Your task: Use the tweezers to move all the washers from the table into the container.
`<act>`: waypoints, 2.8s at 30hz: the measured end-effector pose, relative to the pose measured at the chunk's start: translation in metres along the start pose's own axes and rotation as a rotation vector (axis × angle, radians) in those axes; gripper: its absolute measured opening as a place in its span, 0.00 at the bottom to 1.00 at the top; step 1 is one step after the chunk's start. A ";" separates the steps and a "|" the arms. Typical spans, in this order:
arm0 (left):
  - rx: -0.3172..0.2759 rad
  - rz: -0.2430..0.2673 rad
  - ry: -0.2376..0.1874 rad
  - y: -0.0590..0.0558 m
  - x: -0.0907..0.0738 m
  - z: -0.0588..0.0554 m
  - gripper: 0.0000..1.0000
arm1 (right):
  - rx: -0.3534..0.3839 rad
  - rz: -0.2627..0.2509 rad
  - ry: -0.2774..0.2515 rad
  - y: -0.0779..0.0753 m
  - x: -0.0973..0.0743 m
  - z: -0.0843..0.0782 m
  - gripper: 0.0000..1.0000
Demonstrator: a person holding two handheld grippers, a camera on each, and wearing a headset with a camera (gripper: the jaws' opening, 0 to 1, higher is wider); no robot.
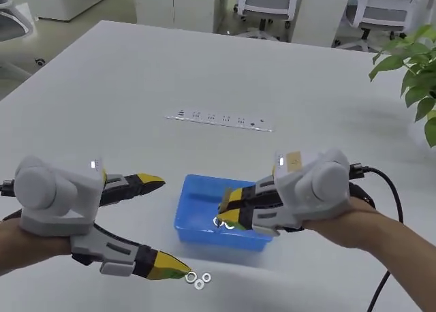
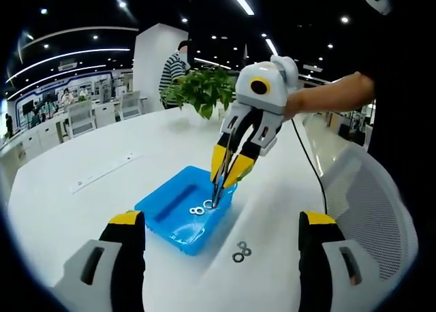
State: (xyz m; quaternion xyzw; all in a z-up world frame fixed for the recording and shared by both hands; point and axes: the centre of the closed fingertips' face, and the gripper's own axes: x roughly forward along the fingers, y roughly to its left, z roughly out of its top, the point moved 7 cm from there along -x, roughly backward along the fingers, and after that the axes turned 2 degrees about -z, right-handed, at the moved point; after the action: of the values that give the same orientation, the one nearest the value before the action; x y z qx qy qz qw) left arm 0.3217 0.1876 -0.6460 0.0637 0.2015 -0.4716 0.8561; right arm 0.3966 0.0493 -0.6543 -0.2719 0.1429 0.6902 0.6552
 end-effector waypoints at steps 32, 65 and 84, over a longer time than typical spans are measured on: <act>0.001 -0.009 0.001 0.010 0.006 -0.002 0.96 | 0.037 0.011 0.034 -0.019 0.035 -0.034 0.08; 0.080 -0.086 0.052 0.034 0.042 0.016 0.40 | 0.054 0.031 0.042 -0.022 0.043 -0.044 0.08; 0.171 -0.125 0.098 0.044 0.072 0.018 0.16 | 0.042 0.038 0.039 -0.023 0.045 -0.043 0.08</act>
State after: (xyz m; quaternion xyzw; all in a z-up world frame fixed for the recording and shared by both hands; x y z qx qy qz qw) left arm 0.3981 0.1501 -0.6628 0.1468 0.2058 -0.5357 0.8057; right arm 0.4276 0.0653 -0.7111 -0.2686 0.1752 0.6940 0.6446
